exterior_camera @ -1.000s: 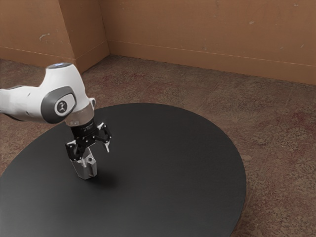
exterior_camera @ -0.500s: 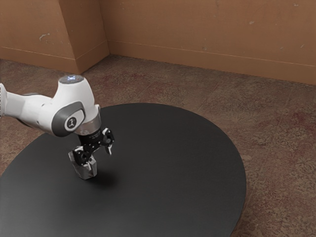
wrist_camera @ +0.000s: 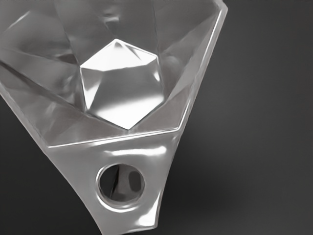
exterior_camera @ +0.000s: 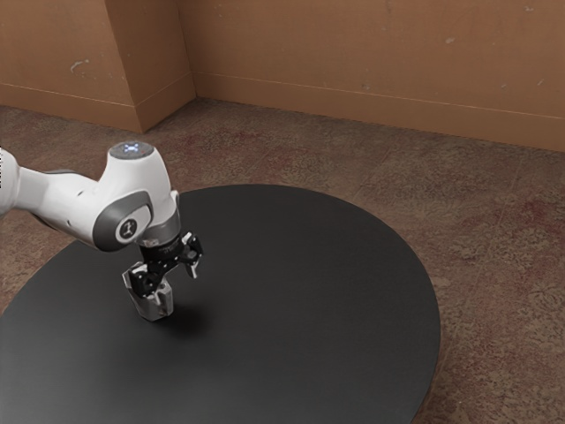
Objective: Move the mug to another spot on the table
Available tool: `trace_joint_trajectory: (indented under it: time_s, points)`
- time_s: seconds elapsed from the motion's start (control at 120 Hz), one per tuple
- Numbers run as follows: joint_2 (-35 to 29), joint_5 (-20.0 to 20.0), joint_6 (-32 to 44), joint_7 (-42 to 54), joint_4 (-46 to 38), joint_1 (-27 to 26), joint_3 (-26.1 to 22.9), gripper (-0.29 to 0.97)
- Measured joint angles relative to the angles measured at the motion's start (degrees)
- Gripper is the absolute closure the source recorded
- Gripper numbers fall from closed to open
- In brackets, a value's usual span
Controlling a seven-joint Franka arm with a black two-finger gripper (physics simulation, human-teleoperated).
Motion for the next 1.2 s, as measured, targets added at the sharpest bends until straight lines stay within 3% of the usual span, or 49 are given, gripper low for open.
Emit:
trace_joint_trajectory:
  time_s: [0.475, 1.2]
  points:
    - [2.25, 0.51, 0.8, 1.62, 0.11, 4.68, 0.11, 0.03]
    - [4.38, 0.54, 2.42, 2.82, 0.11, 3.72, 0.04, 0.03]
